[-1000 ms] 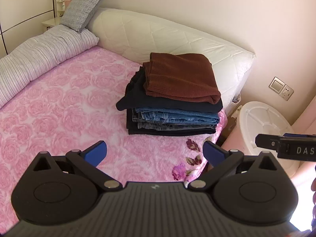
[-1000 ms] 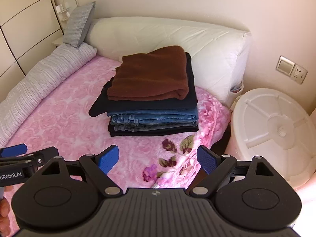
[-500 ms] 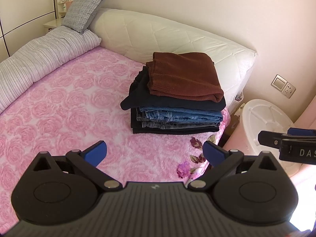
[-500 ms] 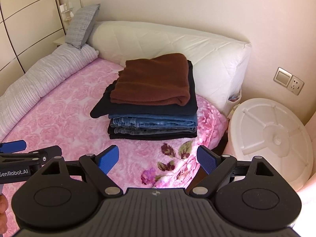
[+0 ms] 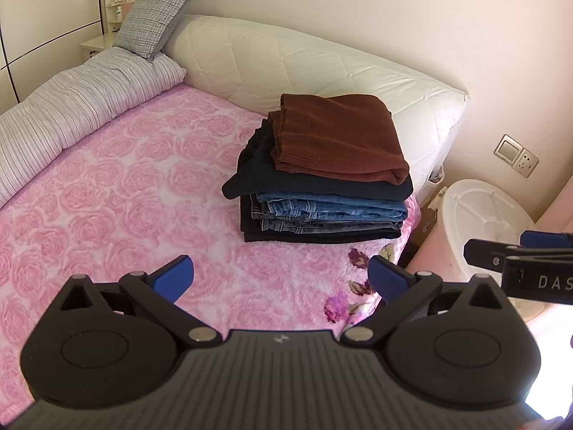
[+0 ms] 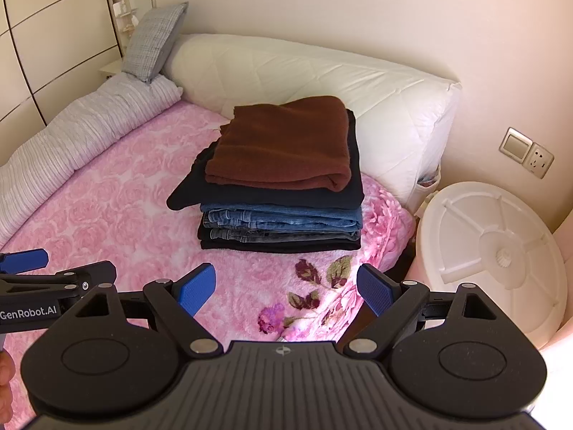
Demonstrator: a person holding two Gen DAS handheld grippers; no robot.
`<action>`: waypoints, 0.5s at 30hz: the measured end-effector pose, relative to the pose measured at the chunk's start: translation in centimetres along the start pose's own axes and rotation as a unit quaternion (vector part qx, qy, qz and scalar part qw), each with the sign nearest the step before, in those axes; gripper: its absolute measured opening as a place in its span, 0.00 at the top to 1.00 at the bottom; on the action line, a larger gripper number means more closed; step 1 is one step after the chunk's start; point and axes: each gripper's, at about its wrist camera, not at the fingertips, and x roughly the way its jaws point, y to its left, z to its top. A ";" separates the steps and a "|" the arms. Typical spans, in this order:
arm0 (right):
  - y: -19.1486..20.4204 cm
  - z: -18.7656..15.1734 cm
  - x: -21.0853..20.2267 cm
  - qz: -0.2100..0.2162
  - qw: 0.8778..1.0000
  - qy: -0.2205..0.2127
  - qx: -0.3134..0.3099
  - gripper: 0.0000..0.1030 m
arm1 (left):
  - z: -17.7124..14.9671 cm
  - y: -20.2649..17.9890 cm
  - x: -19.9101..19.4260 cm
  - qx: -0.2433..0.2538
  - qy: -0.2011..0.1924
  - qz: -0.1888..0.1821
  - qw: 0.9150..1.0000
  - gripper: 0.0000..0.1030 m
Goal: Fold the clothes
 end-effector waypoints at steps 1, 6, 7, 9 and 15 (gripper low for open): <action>0.0 0.0 0.0 0.000 1.000 0.000 -0.001 0.14 | 0.0 0.0 0.0 0.001 0.000 0.000 1.000 0.01; 0.1 0.1 0.0 -0.001 1.000 0.000 0.000 0.14 | 0.2 -0.2 -0.1 0.010 -0.004 0.001 1.000 0.01; 0.1 0.1 0.0 -0.001 1.000 -0.001 0.000 0.14 | 0.2 -0.3 -0.1 0.013 -0.006 0.002 1.000 0.01; 0.1 0.2 0.0 -0.002 1.000 -0.001 0.001 0.14 | 0.3 -0.5 -0.1 0.020 -0.008 0.003 1.000 0.01; -0.2 0.0 -0.2 -0.007 1.000 -0.004 0.008 0.14 | 0.5 -1.2 -0.1 0.031 -0.011 -0.002 0.999 0.01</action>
